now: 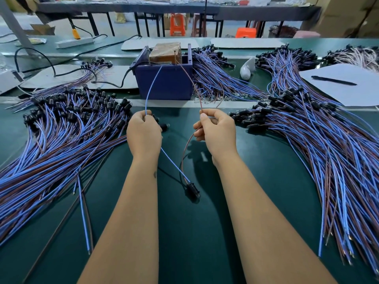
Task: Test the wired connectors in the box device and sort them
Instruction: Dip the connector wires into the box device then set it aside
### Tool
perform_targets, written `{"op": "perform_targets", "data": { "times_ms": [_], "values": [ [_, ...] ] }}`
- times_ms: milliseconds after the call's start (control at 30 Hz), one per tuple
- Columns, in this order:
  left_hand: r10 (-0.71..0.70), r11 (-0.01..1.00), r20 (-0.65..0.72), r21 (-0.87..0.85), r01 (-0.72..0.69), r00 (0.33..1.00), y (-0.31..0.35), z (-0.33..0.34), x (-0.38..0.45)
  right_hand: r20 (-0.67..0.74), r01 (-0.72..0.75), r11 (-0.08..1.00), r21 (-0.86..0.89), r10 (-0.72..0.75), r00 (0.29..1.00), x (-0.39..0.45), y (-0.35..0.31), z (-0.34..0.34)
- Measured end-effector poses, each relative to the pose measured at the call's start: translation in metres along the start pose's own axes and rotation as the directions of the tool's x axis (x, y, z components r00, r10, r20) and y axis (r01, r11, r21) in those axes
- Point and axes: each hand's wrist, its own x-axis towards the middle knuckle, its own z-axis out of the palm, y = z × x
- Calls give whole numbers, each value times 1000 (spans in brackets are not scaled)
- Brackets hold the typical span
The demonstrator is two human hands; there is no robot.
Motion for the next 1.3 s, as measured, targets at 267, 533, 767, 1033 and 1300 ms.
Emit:
{"op": "perform_targets", "data": {
  "times_ms": [267, 533, 767, 1033, 1300],
  "values": [
    [-16, 999, -25, -40, 15, 1000, 0, -1, 1, 8, 4, 1000, -21, -4, 1000, 2, 3, 1],
    [-52, 989, -110, -146, 36, 993, 1, -2, 3, 13, -1, 1000, -9, 1, 1000, 6, 4, 2],
    [-44, 997, -82, -62, 39, 996, 1, 3, 5, 21, 3, 1000, -21, -2, 1000, 8, 4, 4],
    [-56, 997, -117, -65, 48, 992, 0, 4, 8, 7, -4, 1000, -9, 5, 1000, 9, 5, 4],
    [-66, 995, -113, -81, 57, 991, 0, 3, 8, 14, -8, 1000, -12, 8, 1000, 8, 3, 3]
  ]
}}
